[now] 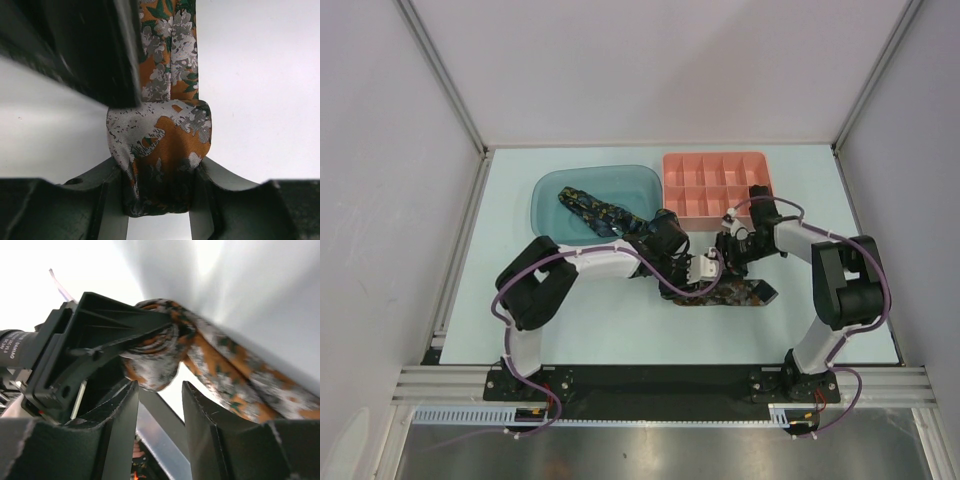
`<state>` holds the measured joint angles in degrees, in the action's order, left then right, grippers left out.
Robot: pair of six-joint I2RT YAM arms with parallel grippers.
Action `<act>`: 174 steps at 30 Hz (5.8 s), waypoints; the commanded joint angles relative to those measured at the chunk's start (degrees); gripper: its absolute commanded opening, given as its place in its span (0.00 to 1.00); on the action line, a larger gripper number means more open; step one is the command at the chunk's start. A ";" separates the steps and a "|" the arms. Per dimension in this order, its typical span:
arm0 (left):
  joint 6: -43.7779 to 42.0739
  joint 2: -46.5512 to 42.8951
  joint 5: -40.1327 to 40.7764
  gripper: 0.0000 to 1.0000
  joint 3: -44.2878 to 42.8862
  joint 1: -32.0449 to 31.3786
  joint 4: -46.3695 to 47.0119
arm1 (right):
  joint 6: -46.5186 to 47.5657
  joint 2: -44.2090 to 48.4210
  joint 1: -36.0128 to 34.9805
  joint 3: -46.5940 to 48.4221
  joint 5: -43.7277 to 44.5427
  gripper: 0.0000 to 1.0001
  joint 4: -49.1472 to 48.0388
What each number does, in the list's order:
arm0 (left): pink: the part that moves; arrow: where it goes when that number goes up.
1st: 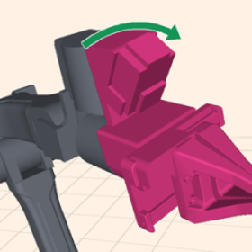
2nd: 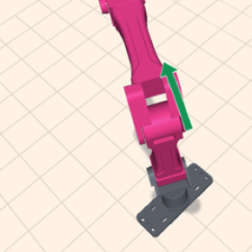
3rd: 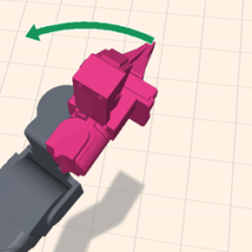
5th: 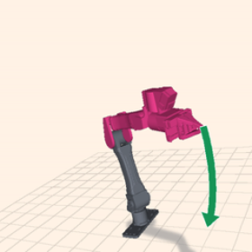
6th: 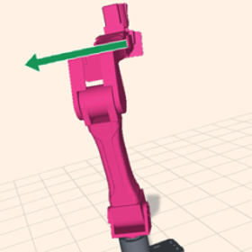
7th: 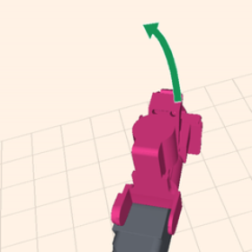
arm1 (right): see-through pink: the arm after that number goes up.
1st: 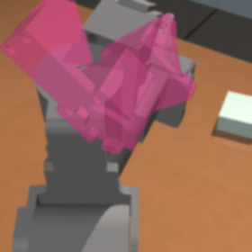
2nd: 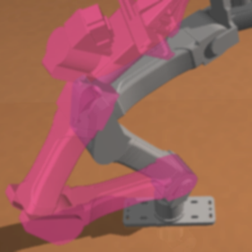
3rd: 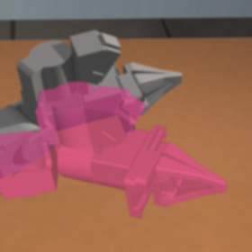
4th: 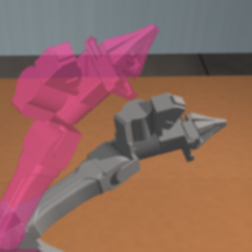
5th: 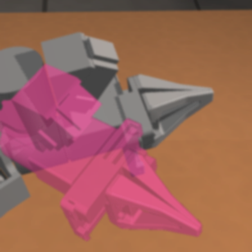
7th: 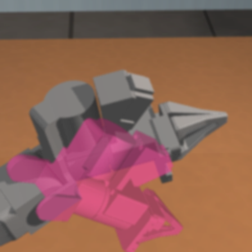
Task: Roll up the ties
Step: Roll the tie at the center of the board.
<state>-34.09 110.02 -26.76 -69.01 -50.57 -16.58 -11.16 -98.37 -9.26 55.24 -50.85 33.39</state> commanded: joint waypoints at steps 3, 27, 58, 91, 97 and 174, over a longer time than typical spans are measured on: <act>-1.07 3.27 4.44 0.29 -1.39 -0.06 -5.57 | -5.89 -1.20 -3.84 -1.80 -3.99 0.45 -5.87; 8.07 -2.79 -7.24 0.95 1.35 1.44 10.07 | 5.62 -7.72 -0.41 -1.37 17.01 0.00 -0.51; 1.66 2.74 2.24 0.42 2.30 -1.82 3.05 | 1.05 1.77 -2.96 1.54 1.73 0.45 2.03; 10.36 -5.00 -7.34 0.99 2.58 -0.58 12.97 | 5.27 -4.82 -1.03 -0.93 26.31 0.00 2.29; 10.79 -2.71 -7.87 1.00 0.73 -2.16 15.70 | 5.45 -5.61 -0.85 0.83 32.03 0.00 3.88; 3.85 16.81 0.22 0.24 -13.34 -6.04 -9.35 | 7.12 5.03 5.65 -4.44 -7.33 0.47 6.61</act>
<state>-31.97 121.60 -27.53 -83.85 -56.53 -17.43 -1.76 -95.55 -1.65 52.21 -48.58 40.32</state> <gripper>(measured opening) 0.490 0.457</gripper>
